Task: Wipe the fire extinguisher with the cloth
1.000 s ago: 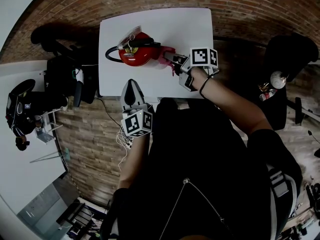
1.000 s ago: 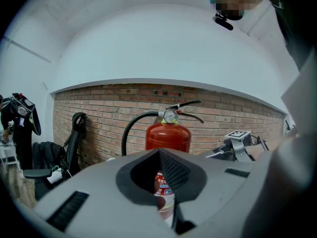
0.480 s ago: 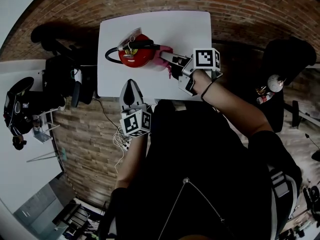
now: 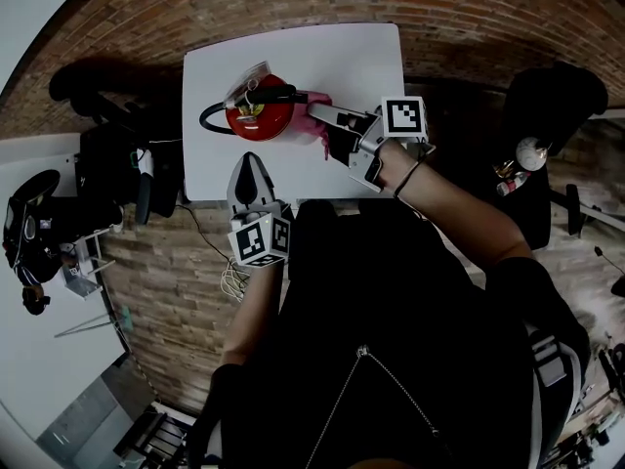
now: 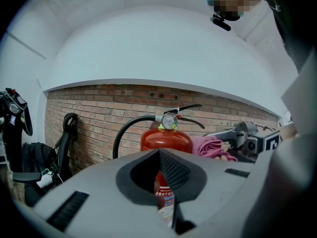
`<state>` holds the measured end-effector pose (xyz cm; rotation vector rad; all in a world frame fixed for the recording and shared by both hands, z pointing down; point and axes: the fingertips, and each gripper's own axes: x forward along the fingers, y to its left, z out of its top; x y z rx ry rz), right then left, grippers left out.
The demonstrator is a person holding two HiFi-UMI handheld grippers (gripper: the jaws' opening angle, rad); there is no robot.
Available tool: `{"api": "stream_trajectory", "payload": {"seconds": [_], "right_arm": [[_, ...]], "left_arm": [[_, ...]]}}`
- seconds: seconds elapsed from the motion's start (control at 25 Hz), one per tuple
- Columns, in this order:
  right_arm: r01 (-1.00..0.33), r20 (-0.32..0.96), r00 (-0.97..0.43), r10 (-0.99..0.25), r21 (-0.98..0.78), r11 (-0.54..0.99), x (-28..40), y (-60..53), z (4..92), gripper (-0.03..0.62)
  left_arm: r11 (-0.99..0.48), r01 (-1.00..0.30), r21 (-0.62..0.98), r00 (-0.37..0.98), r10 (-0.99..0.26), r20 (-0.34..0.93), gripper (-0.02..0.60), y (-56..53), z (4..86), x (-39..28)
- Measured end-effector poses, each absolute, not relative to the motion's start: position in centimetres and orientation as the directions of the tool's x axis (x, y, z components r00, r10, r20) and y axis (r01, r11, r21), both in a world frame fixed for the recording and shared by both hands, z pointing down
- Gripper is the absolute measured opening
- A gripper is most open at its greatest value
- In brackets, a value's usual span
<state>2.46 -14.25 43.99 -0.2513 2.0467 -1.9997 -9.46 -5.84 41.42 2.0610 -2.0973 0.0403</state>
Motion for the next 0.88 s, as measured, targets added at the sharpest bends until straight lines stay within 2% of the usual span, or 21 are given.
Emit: {"api": "stream_trajectory", "payload": {"seconds": [0.24, 0.48, 0.68, 0.88], "right_arm": [[0.101, -0.092, -0.919, -0.383, -0.995, -0.004, 2.6, -14.1, 44.1, 0.120], [0.088, -0.096, -0.871, -0.482, -0.995, 0.038, 3.6, -14.0, 43.8, 0.120], [-0.031, -0.002, -0.833, -0.553, -0.998, 0.050, 4.7, -13.5, 46.4, 0.120], [-0.167, 0.130, -0.795, -0.593, -0.986, 0.008, 5.7, -12.6, 53.3, 0.120]], "left_arm": [[-0.044, -0.990, 0.134, 0.066, -0.984, 0.168, 0.008, -6.8, 41.8, -10.3], [-0.144, -0.979, 0.143, 0.168, -0.970, 0.177, 0.008, -7.4, 41.7, -11.3], [-0.230, -0.962, 0.150, 0.256, -0.947, 0.193, 0.008, -7.4, 41.6, -11.8], [-0.301, -0.944, 0.134, 0.323, -0.924, 0.205, 0.008, -7.8, 41.5, -12.0]]}}
